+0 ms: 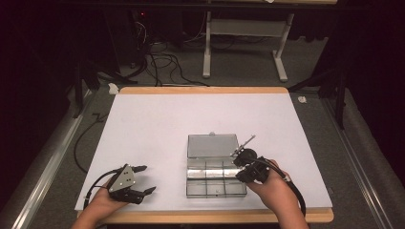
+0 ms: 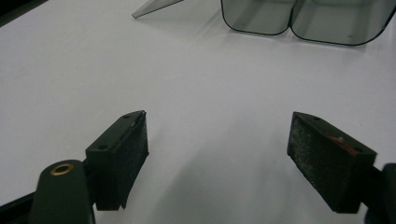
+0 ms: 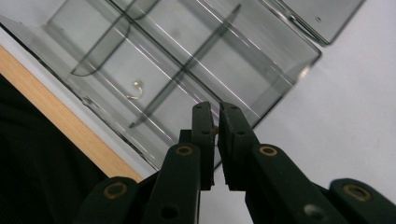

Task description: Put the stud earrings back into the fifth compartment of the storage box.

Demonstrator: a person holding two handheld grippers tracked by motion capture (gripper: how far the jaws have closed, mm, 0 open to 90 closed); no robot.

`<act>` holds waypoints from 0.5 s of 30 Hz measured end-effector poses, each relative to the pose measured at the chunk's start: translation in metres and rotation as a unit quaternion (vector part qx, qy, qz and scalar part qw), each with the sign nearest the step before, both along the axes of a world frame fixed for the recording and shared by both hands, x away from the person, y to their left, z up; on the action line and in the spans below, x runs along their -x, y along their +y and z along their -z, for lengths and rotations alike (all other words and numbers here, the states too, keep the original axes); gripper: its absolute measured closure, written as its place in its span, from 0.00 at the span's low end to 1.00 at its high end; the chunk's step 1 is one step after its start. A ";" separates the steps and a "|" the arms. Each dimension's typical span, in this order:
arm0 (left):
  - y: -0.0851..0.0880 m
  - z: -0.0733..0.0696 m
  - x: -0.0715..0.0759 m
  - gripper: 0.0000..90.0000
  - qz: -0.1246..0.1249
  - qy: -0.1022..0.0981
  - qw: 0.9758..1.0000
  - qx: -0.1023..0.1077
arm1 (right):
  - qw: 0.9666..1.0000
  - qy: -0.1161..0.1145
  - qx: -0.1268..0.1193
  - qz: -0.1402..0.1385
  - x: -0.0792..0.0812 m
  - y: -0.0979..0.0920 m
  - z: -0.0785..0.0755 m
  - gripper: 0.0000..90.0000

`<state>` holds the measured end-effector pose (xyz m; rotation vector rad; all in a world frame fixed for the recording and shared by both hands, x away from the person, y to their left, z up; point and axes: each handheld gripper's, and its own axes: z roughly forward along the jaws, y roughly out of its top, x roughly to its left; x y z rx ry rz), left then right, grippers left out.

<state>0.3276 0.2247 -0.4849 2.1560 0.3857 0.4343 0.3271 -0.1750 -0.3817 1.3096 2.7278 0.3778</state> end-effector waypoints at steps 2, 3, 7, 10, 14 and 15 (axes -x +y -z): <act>0.000 0.000 0.001 0.23 0.001 -0.003 1.000 -0.001 | 1.000 -0.002 -0.001 -0.008 0.000 0.005 0.001 0.96; 0.000 0.000 0.001 0.23 0.001 -0.003 1.000 -0.002 | 1.000 -0.001 -0.002 -0.008 0.001 0.007 0.001 0.95; 0.000 0.000 0.000 0.23 0.000 0.000 1.000 -0.001 | 1.000 -0.001 0.000 -0.023 0.001 0.017 0.003 0.96; 0.000 0.000 0.001 0.23 0.002 -0.004 1.000 -0.002 | 0.999 0.005 0.002 -0.033 0.001 0.024 0.007 0.96; 0.000 0.000 0.001 0.23 0.001 -0.003 1.000 -0.001 | 0.999 0.012 0.003 -0.040 0.001 0.034 0.013 0.96; 0.000 0.000 0.001 0.23 0.002 -0.004 1.000 -0.001 | 0.999 0.013 0.004 -0.044 0.001 0.036 0.014 0.95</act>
